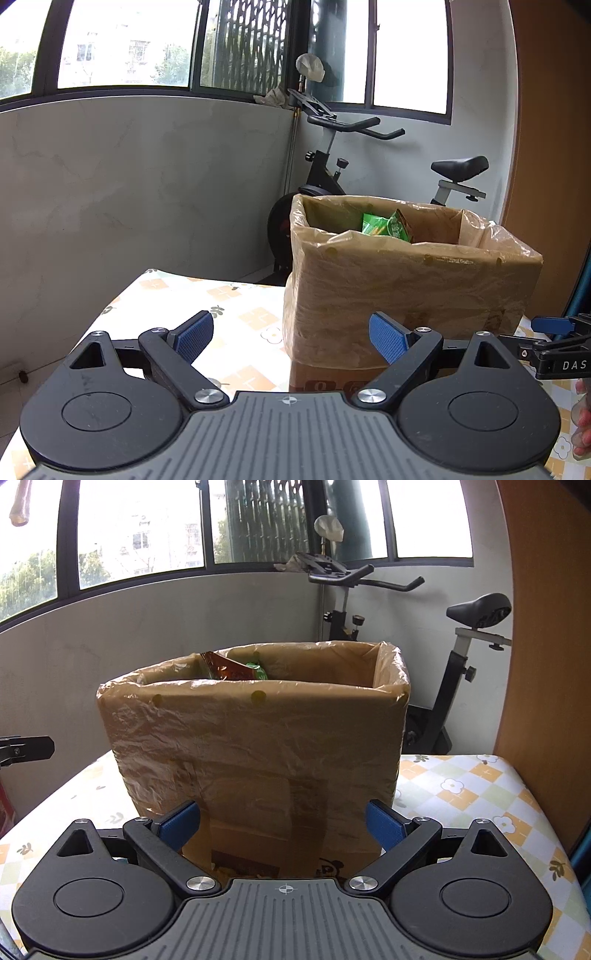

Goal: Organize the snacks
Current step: 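Withdraw both tools from the box down to the small snacks on the table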

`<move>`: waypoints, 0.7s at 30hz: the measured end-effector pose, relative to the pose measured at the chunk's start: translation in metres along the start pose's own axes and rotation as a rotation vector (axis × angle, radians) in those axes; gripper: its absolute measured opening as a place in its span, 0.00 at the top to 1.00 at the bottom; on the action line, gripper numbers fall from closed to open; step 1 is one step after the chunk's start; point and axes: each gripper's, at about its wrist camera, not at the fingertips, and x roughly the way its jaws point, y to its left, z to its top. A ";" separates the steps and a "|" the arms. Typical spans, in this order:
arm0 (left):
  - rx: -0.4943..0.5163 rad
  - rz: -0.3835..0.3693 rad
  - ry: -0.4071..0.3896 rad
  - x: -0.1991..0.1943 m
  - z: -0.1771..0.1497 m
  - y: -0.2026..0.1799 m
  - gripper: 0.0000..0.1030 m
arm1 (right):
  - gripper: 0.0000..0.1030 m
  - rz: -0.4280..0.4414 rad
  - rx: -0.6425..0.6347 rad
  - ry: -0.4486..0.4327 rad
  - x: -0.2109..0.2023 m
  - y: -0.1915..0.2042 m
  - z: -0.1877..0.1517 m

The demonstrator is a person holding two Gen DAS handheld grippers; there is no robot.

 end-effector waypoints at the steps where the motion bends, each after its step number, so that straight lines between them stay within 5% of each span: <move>1: 0.001 0.001 0.008 0.001 -0.003 0.000 0.10 | 0.08 -0.003 0.003 0.006 0.002 0.000 -0.002; 21: -0.093 -0.041 0.164 0.014 -0.063 0.002 0.14 | 0.15 0.091 -0.081 0.258 0.021 0.006 -0.093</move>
